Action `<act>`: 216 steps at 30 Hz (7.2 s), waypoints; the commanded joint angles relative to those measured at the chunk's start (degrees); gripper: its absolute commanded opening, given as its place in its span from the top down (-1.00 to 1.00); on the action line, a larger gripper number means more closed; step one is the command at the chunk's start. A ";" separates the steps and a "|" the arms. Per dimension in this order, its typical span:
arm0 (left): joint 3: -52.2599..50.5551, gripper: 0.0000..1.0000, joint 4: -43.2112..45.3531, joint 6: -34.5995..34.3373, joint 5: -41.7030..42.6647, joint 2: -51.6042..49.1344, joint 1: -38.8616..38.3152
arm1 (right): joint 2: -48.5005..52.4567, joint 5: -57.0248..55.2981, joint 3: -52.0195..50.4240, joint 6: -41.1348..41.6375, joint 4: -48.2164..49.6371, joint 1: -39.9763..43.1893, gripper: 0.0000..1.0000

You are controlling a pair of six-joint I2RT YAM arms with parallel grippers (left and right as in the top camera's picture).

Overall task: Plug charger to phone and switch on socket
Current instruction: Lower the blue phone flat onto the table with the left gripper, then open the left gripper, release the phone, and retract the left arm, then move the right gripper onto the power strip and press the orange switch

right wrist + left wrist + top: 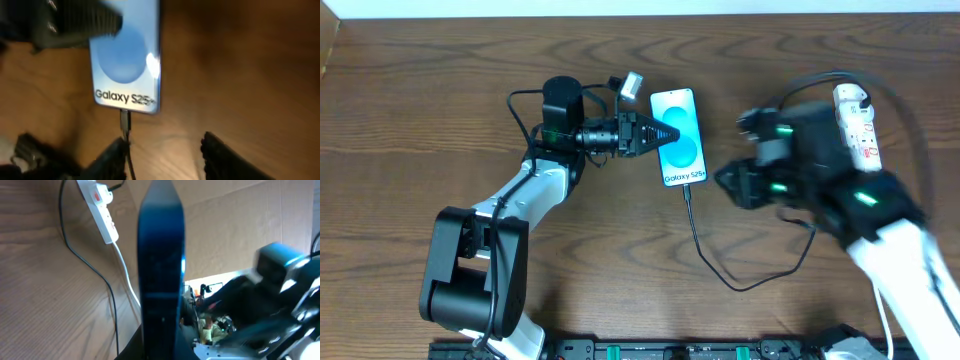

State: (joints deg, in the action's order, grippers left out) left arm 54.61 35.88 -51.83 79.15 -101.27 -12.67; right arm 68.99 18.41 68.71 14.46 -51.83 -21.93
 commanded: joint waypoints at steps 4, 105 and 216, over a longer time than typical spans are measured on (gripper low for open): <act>0.02 0.85 2.36 2.03 -1.07 0.96 -2.29 | -16.55 -8.79 5.27 -1.90 -5.88 7.56 -0.20; 39.36 -0.84 -56.92 30.82 -37.24 -34.34 -10.71 | -21.55 -31.36 2.84 1.42 -7.56 9.05 -0.78; 25.20 -0.85 -129.04 46.25 -86.31 85.83 6.56 | 26.03 -28.33 18.36 17.11 -9.22 35.63 0.98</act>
State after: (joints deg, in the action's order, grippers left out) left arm 80.01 -92.05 -5.93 -6.39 -16.34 -6.42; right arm 94.59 -9.89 82.59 31.07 -60.31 11.42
